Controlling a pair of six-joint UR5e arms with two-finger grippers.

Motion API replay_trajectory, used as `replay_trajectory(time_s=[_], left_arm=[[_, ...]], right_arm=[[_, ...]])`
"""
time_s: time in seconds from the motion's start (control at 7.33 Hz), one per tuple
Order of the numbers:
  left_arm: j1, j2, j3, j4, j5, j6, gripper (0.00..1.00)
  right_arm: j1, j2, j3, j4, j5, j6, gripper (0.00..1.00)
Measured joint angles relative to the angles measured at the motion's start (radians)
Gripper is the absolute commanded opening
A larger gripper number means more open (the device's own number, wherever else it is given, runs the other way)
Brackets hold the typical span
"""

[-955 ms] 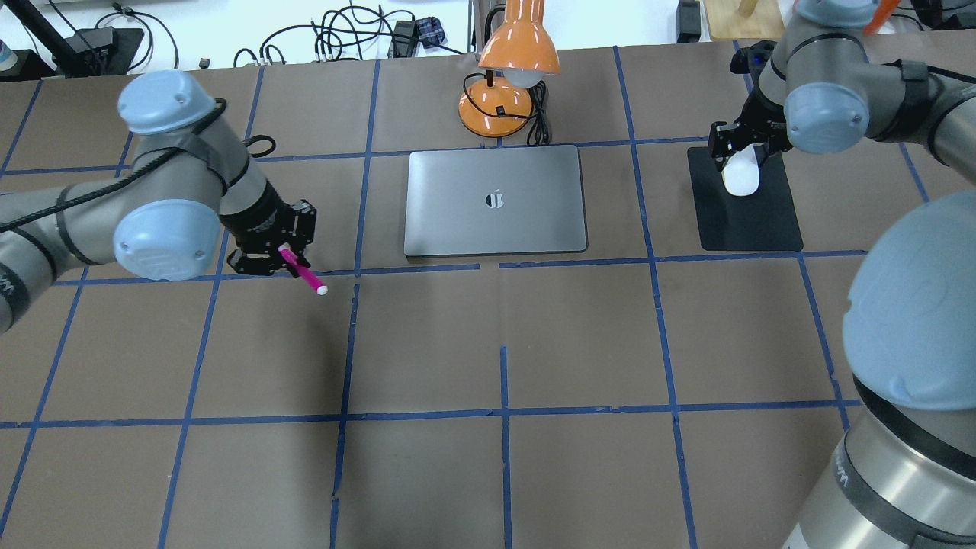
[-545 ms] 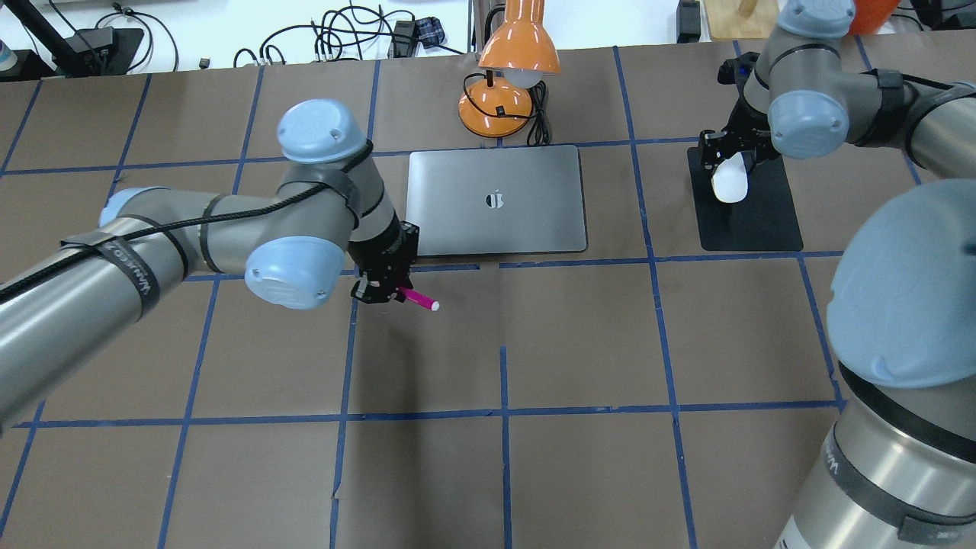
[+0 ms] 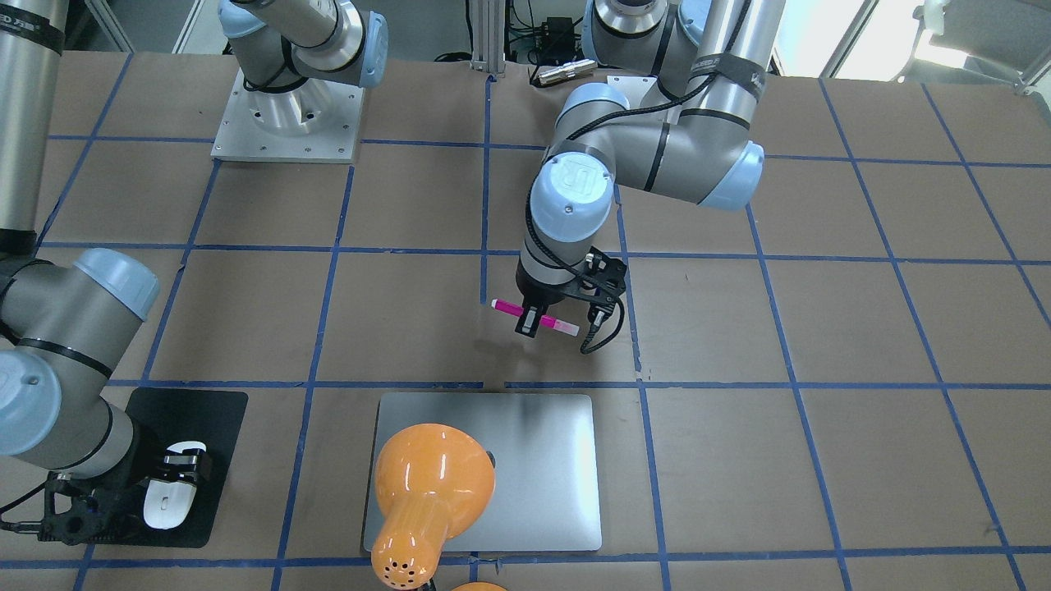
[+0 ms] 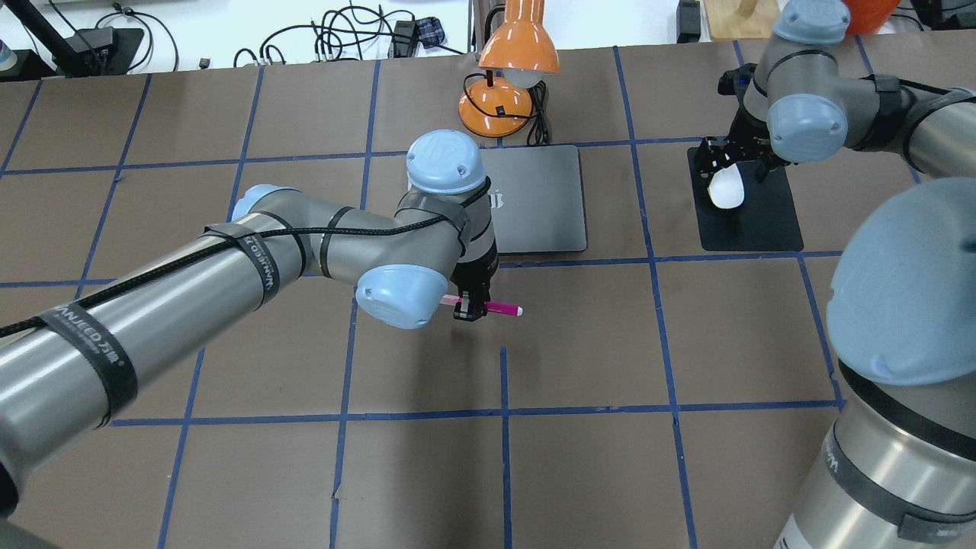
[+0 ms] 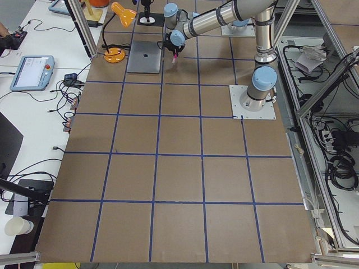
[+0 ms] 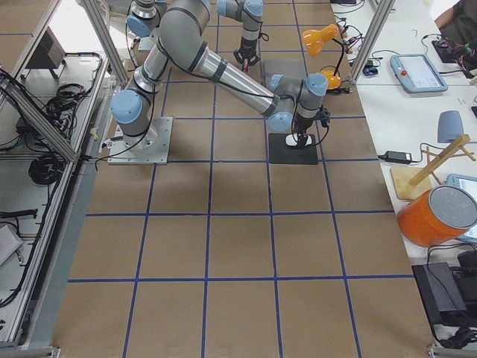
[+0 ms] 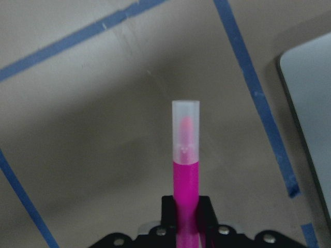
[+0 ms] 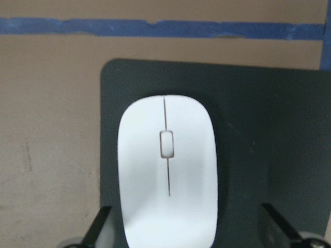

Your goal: Place pen and mouse around notebook

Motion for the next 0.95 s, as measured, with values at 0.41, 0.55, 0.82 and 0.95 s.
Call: replay_trajectory(time_s=[0.41, 0.55, 0.82, 0.95], left_arm=[[-0.032, -0.045, 0.01, 0.021, -0.006, -0.051, 0.99], [-0.034, -0.049, 0.009, 0.023, -0.013, -0.064, 1.0], [-0.03, -0.044, 0.012, 0.025, -0.019, -0.06, 1.0], [-0.023, -0.032, 0.015, 0.025, -0.017, -0.012, 1.0]], right_arm=[[-0.001, -0.04, -0.013, 0.059, -0.019, -0.001, 1.0], [-0.001, -0.072, -0.014, 0.092, -0.019, -0.001, 1.0], [0.009, -0.168, -0.014, 0.191, -0.013, 0.017, 1.0], [0.028, -0.219, -0.014, 0.251, -0.01, 0.058, 1.0]])
